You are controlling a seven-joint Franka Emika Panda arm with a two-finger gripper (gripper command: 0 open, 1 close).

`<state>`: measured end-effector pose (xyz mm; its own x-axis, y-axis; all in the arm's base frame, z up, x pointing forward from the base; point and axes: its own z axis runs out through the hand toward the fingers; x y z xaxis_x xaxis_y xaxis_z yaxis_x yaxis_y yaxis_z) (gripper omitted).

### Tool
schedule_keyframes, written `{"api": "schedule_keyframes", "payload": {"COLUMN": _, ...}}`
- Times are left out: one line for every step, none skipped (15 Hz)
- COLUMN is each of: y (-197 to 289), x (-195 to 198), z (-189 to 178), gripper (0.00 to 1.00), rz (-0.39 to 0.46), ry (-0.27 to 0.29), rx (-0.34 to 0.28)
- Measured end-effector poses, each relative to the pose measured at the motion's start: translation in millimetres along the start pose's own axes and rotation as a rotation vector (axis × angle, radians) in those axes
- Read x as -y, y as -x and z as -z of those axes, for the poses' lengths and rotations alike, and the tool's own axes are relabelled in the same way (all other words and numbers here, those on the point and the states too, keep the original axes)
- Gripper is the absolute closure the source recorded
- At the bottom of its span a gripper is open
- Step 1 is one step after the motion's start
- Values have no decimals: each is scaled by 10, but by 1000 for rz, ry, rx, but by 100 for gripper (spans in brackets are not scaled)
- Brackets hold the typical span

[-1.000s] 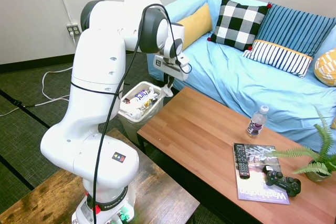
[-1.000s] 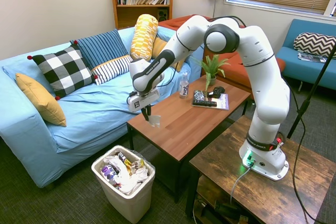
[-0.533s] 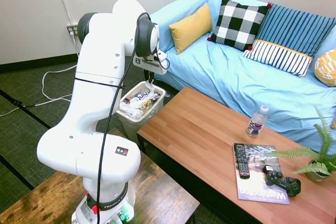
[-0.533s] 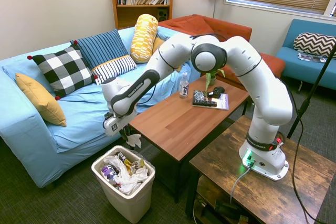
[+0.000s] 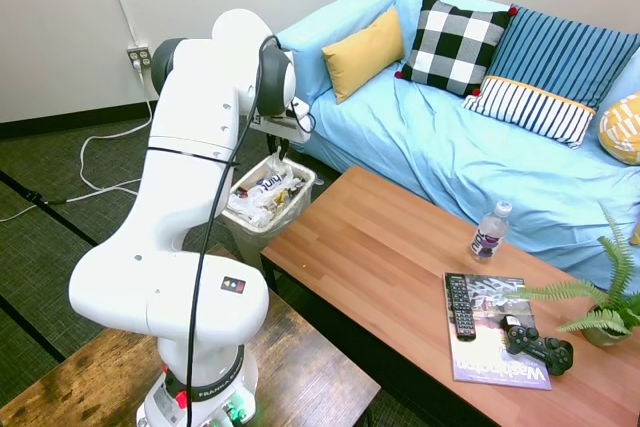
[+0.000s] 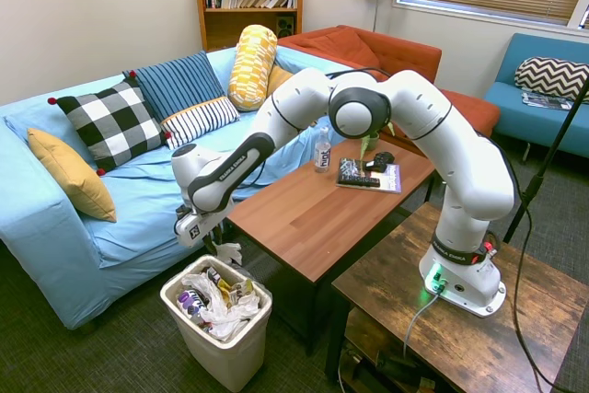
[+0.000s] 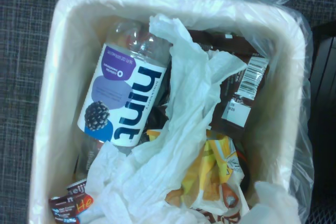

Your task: Throw the tissue in the trash bin

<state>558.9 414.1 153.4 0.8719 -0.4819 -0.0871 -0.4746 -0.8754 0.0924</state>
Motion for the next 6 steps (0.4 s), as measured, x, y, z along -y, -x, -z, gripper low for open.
{"api": "schedule_keyframes", "payload": {"y": 30, "x": 22, "z": 6, "gripper": 0, "rz": 6, "ry": 0, "rx": -1}}
{"api": "schedule_keyframes", "payload": {"y": 66, "x": 49, "z": -3, "gripper": 0, "rz": 13, "ry": 3, "rx": -2}}
{"api": "schedule_keyframes", "payload": {"y": 101, "x": 75, "z": -27, "gripper": 0, "rz": 19, "ry": 6, "rx": -2}}
{"api": "schedule_keyframes", "payload": {"y": 117, "x": 93, "z": -56, "gripper": 0, "rz": 22, "ry": 7, "rx": -2}}
{"api": "schedule_keyframes", "payload": {"y": 104, "x": 96, "z": -77, "gripper": 0, "rz": 21, "ry": 9, "rx": -2}}
{"api": "schedule_keyframes", "payload": {"y": 79, "x": 94, "z": -73, "gripper": 0, "rz": 18, "ry": 8, "rx": -5}}
